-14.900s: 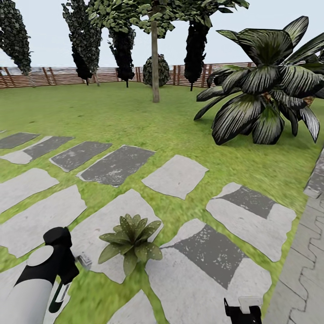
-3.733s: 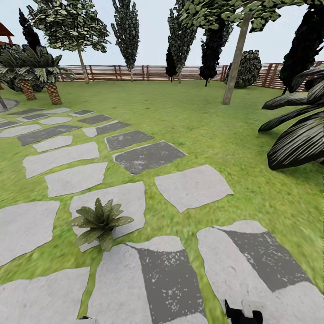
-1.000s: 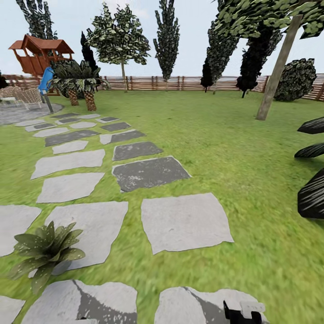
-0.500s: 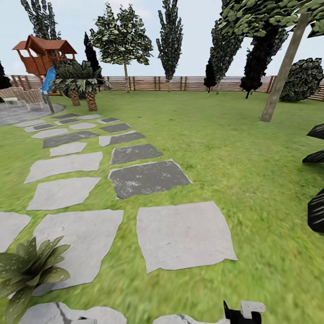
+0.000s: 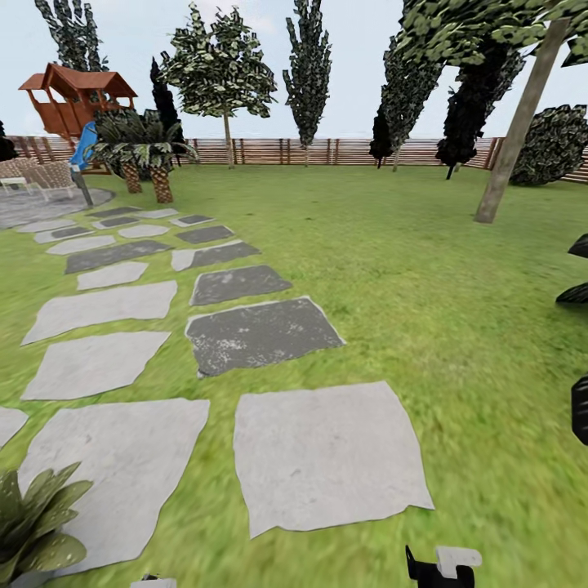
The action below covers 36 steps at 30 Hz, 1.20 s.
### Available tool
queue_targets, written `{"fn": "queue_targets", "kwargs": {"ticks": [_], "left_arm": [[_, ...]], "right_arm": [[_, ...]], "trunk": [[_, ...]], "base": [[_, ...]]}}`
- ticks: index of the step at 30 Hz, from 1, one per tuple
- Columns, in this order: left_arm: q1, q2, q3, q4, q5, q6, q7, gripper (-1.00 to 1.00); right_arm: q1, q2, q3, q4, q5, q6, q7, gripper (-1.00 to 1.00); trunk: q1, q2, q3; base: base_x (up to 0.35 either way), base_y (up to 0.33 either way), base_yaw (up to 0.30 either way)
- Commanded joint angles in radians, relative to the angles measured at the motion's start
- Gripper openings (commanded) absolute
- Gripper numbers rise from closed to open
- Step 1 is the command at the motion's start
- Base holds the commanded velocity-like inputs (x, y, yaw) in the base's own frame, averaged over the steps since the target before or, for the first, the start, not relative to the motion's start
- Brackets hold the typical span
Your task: Pick up the pesticide atomizer in the garden and spray insectifuge to fully cover both potted plants in the garden.
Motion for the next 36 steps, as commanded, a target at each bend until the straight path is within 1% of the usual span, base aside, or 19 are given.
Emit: {"fn": "queue_targets", "kwargs": {"ticks": [1, 5, 19, 36], "left_arm": [[0.000, 0.000, 0.009, 0.000, 0.000, -0.001, -0.008, -1.00], [0.000, 0.000, 0.009, 0.000, 0.000, -0.001, -0.008, -1.00], [0.000, 0.001, 0.009, 0.000, 0.000, -0.001, -0.008, -1.00], [0.000, 0.001, 0.009, 0.000, 0.001, -0.001, -0.008, -1.00]], "right_arm": [[-0.001, 0.000, -0.008, 0.001, 0.010, -0.003, -0.001, 1.00], [-0.001, 0.000, -0.008, 0.001, 0.010, -0.003, -0.001, 1.00], [-0.001, 0.000, -0.008, 0.001, 0.010, -0.003, -0.001, 1.00], [-0.001, 0.001, -0.008, 0.001, 0.011, -0.002, -0.001, 1.00]], "trunk": [[0.000, 0.000, -0.001], [0.000, 0.000, 0.000], [0.000, 0.000, 0.012], [0.000, 0.000, 0.012]], "base": [[0.337, -0.078, 0.000], [0.338, -0.035, 0.051], [0.340, -0.001, 0.198], [0.340, 0.000, 0.006]]}}
